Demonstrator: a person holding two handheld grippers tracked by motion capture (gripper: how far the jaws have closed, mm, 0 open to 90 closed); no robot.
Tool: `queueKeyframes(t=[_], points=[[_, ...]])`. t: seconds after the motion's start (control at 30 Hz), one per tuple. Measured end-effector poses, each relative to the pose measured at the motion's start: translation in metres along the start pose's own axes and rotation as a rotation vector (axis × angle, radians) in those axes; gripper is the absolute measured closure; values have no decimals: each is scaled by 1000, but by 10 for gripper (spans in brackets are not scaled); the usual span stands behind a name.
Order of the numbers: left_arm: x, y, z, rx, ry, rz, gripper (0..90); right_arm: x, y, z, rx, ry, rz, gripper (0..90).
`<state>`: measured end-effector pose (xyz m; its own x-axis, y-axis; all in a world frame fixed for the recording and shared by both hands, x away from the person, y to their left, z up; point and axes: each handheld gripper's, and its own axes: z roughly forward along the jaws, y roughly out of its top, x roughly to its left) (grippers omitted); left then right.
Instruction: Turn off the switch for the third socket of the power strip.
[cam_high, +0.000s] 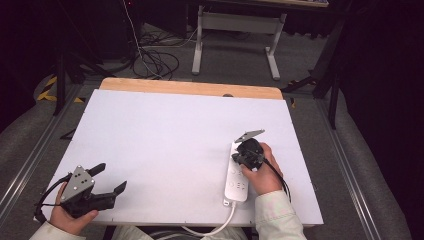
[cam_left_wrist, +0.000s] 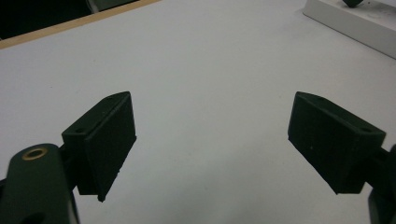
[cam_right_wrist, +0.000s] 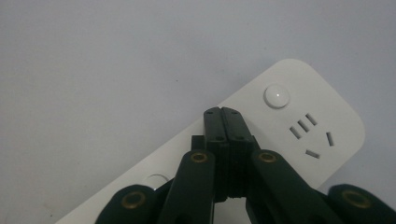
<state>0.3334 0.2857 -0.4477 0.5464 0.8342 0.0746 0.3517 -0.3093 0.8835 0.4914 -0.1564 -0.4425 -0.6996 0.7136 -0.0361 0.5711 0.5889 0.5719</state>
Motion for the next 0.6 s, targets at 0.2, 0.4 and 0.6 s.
queueKeyframes(t=[0.2, 0.4, 0.6], points=[[0, 0, 0, 1, 0, 3, 153, 1, 0, 0, 1, -4, 2, 900], [0, 0, 0, 0, 0, 4, 154, 3, 0, 1, -1, -16, -3, 900], [0, 0, 0, 2, 0, 3, 154, 4, 1, 1, 11, -23, -15, 900]])
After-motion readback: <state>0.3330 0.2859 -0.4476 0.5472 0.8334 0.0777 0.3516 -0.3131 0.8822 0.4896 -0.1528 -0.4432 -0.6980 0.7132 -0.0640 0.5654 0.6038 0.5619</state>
